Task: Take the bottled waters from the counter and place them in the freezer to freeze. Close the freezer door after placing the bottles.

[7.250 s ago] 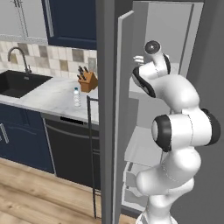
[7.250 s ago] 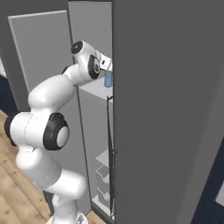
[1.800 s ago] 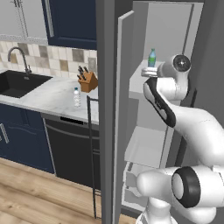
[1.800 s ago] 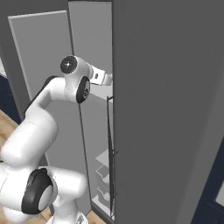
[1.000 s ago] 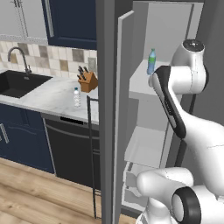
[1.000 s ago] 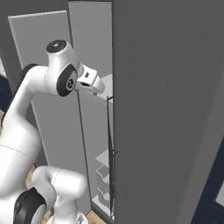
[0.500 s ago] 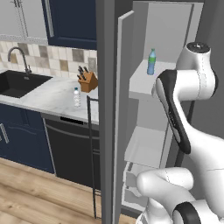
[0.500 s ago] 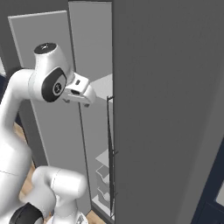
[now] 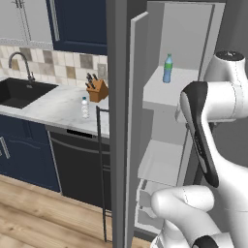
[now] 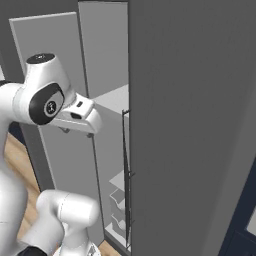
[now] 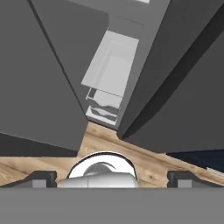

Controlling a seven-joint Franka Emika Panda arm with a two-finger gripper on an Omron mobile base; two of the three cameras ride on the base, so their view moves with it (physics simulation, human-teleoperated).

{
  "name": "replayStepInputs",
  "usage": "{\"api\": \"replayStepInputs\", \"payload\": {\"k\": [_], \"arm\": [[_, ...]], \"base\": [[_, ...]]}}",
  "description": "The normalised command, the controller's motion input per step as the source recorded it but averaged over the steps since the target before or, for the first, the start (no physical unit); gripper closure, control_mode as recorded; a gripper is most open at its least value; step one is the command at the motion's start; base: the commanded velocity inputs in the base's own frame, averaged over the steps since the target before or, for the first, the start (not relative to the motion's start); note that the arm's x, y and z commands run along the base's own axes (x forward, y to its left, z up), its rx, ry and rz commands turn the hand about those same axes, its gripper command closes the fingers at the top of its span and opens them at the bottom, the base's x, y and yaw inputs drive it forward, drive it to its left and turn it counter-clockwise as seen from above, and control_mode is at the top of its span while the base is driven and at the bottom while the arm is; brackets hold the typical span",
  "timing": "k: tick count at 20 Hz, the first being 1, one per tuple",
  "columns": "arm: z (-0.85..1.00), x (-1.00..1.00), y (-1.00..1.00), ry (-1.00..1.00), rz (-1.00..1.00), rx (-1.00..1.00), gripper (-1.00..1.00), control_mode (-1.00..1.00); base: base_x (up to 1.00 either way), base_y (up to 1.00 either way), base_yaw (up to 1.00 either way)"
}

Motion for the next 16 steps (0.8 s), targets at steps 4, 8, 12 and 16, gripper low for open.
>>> {"api": "replayStepInputs", "payload": {"k": [4,8,12,16], "arm": [[-0.26,-0.48,0.02,0.12,0.04,0.00,-1.00,-1.00],[-0.31,-0.06,0.08,0.03,0.10,0.02,-1.00,-1.00],[-0.29,0.00,0.05,0.00,0.17,0.05,-1.00,-1.00],[-0.22,0.00,0.00,0.00,0.12,0.03,-1.00,-1.00]], "base": [[0.00,0.00,0.00],[0.00,0.00,0.00],[0.00,0.00,0.00],[0.00,0.00,0.00]]}}
